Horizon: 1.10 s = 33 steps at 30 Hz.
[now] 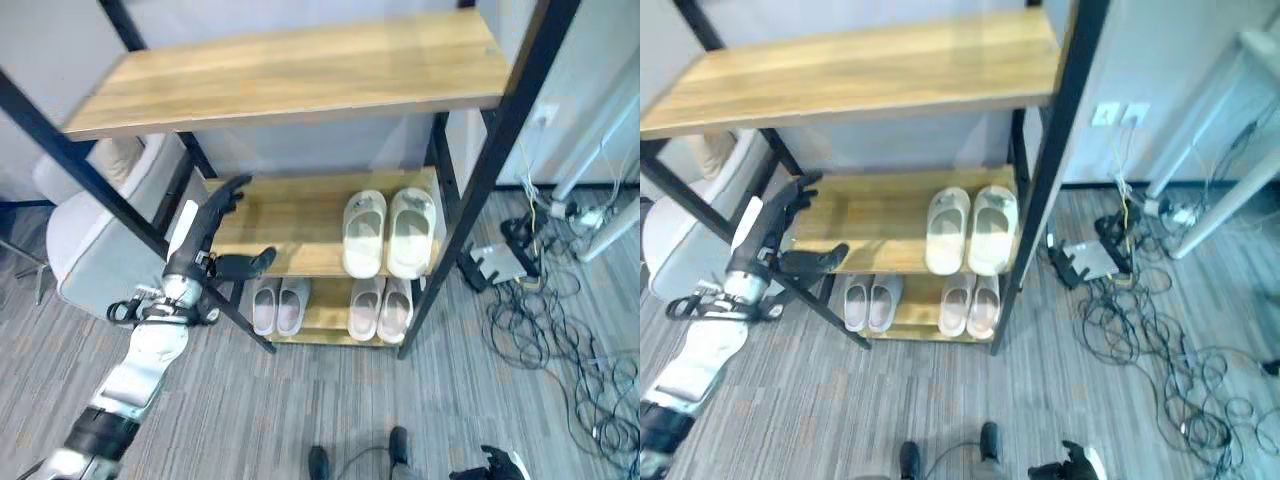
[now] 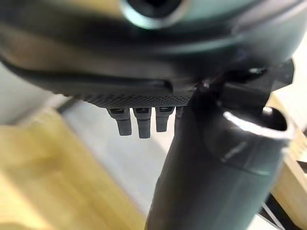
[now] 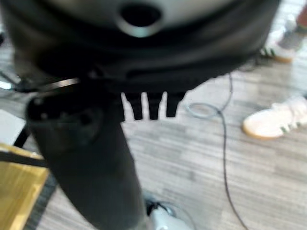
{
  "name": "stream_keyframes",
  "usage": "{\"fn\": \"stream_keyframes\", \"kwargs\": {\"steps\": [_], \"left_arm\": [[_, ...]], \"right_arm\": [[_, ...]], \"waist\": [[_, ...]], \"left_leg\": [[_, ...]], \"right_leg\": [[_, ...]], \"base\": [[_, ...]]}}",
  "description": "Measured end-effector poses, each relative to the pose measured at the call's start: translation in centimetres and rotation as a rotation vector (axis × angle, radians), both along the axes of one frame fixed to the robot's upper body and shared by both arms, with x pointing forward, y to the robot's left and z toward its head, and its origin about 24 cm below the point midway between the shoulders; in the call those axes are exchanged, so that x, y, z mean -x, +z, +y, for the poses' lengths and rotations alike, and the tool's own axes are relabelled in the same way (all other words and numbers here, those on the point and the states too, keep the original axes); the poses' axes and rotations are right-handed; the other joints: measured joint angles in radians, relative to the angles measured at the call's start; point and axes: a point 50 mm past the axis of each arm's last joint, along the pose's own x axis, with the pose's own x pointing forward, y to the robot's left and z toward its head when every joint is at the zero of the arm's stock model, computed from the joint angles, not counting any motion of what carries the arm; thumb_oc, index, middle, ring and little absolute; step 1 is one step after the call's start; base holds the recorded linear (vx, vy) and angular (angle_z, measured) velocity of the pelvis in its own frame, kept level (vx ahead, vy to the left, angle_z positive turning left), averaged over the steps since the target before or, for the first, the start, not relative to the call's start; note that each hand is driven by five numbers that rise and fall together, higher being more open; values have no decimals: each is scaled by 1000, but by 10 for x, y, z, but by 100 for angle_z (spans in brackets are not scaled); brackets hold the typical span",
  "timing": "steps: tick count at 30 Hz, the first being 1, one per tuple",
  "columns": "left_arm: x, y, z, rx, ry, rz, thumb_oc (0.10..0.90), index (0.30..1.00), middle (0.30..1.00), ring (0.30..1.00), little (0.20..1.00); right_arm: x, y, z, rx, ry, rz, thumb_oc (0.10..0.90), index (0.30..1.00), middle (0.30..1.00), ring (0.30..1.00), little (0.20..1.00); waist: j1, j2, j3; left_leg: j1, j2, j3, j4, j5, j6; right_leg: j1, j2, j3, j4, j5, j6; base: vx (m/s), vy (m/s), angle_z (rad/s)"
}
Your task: Arrange the slippers neatly on the shoe rack.
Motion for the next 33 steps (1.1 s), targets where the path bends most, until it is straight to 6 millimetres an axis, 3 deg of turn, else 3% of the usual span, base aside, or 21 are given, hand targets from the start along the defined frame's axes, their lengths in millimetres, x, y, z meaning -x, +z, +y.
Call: {"fn": "stream_keyframes", "kwargs": {"steps": [5,9,13,16,18,19,21,22,23,24,26,28,33], "left_arm": [[36,-31,29,166,30,168,800,900,900,900,900],[61,-58,44,257,77,296,800,900,900,900,900],[78,-84,56,361,155,401,800,900,900,900,900],[111,-128,74,479,266,589,800,900,900,900,900],[126,-147,80,503,327,675,800,900,900,900,900],[138,-167,85,533,413,749,800,900,900,900,900],[169,-196,95,493,556,911,800,900,900,900,900],[175,-208,97,476,598,962,800,900,900,900,900],[196,-228,99,437,746,1121,800,900,900,900,900],[218,-236,101,390,823,1222,800,900,900,900,900],[246,-248,94,383,1035,1368,800,900,900,900,900],[265,-254,83,332,1068,1443,800,900,900,900,900],[263,-264,61,288,949,1474,800,900,900,900,900]], "right_arm": [[18,-7,8,-20,11,54,800,900,900,900,900],[22,-11,17,-52,32,86,800,900,900,900,900],[30,-12,17,-62,30,103,800,900,900,900,900],[36,-13,17,-67,31,119,800,900,900,900,900],[39,-13,17,-72,31,128,800,900,900,900,900],[41,-14,17,-78,31,136,800,900,900,900,900],[41,-14,17,-87,31,138,800,900,900,900,900],[42,-14,16,-83,27,141,800,900,900,900,900],[42,-13,15,-84,25,141,800,900,900,900,900],[38,-13,15,-85,27,129,800,900,900,900,900],[36,-11,6,-65,2,137,800,900,900,900,900],[37,-8,-3,-41,-10,147,800,900,900,900,900],[50,-7,-9,-46,-90,160,800,900,900,900,900]], "waist": [[49,-20,-47],[79,-6,-71],[76,5,-96],[77,14,-125],[78,5,-125],[80,1,-129],[71,-11,-134],[71,-4,-139],[65,-17,-144],[47,-29,-145],[37,-50,-147],[24,-68,-155],[25,-77,-165]], "left_leg": [[31,5,-21,0,-8,-9],[54,10,-35,-3,-13,-15],[62,10,-56,-5,-15,-21],[73,12,-56,-5,-16,-21],[72,12,-57,-5,-20,-22],[72,12,-56,-5,-22,-25],[72,14,-54,-5,-23,-32],[73,15,-52,-3,-24,-32],[69,15,-53,-4,-23,-34],[66,16,-52,-5,-23,-35],[63,17,-50,-5,-23,-35],[65,18,-49,-5,-24,-32],[70,18,-50,-5,-27,-27]], "right_leg": [[42,2,-27,0,-13,-3],[71,4,-38,0,-17,-1],[87,4,-54,0,-20,-2],[96,6,-54,0,-24,-7],[94,6,-55,0,-25,-7],[92,5,-55,0,-26,-7],[89,6,-56,0,-26,-7],[91,6,-57,0,-26,-6],[86,5,-57,-1,-26,-6],[83,6,-58,0,-26,-6],[80,6,-60,0,-27,-6],[85,6,-61,0,-27,-6],[99,7,-62,0,-27,-6]], "base": [[-4,-45,13],[-9,-43,7],[-16,-40,14],[-20,-23,2],[-17,-12,0],[0,0,0],[-21,-28,-6],[-3,-27,-5],[0,0,0],[0,0,0],[37,-9,-2],[0,0,0],[0,0,0]]}}
